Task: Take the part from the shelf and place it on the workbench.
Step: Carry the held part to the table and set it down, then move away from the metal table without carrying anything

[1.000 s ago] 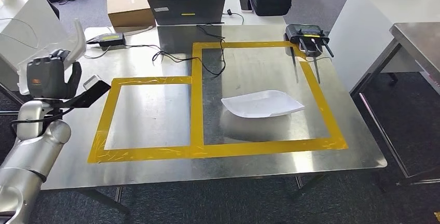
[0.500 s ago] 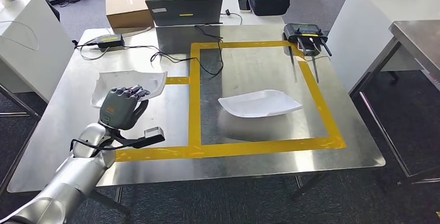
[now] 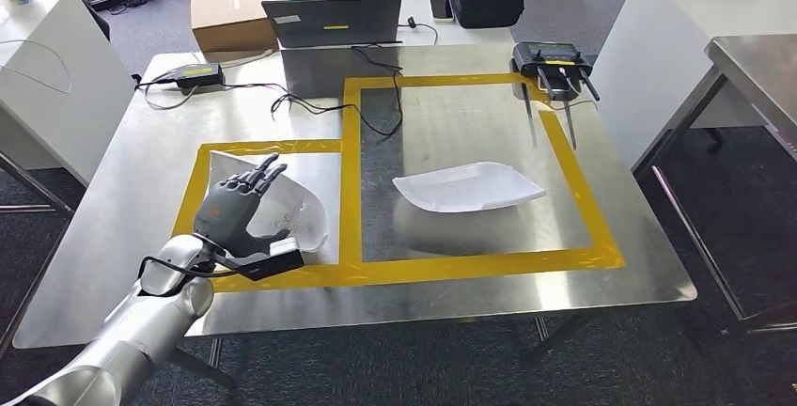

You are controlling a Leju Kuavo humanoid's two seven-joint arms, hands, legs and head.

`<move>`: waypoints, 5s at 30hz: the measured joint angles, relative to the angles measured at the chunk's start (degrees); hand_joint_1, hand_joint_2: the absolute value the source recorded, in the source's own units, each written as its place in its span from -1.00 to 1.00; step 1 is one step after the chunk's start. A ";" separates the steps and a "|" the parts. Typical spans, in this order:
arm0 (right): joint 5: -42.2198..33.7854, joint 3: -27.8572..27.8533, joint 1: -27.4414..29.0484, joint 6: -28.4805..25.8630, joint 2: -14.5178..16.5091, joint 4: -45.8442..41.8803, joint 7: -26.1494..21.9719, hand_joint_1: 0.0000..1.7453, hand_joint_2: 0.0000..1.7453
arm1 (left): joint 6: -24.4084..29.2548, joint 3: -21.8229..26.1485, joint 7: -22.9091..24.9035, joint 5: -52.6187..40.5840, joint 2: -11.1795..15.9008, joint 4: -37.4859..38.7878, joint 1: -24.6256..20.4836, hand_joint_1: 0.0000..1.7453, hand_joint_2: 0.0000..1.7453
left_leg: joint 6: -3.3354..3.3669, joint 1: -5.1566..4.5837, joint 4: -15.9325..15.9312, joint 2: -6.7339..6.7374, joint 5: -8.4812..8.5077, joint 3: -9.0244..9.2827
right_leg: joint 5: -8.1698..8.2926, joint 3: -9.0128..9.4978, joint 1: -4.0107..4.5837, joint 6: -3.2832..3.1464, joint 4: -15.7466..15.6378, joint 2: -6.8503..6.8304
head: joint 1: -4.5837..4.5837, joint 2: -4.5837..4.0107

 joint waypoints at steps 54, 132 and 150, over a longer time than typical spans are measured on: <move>2.09 -1.10 0.14 0.37 -0.79 0.02 -0.62 -1.00 -1.00 | 12.56 21.97 13.51 -15.90 13.56 -65.76 24.90 -1.00 -1.00 | -1.35 0.22 0.30 1.36 3.56 -3.06 | -4.30 4.24 -0.18 -1.02 0.89 -0.60 | 0.22 0.00; 4.13 -3.34 -0.32 -1.81 -0.60 0.03 5.25 -1.00 1.00 | -15.70 69.81 36.38 6.98 -2.29 8.90 39.53 -1.00 -1.00 | 1.04 0.14 -1.81 0.98 -4.47 7.20 | 2.64 -3.75 -0.33 0.85 1.46 -1.30 | 0.42 0.00; 5.09 -3.40 -0.71 -1.55 -0.40 0.00 3.62 -1.00 1.00 | -17.33 69.70 39.04 7.01 -2.69 9.05 40.39 -1.00 1.00 | 1.00 -0.64 -2.44 1.45 1.69 -1.04 | -3.92 7.31 1.29 -1.37 -3.10 -1.33 | 0.42 0.00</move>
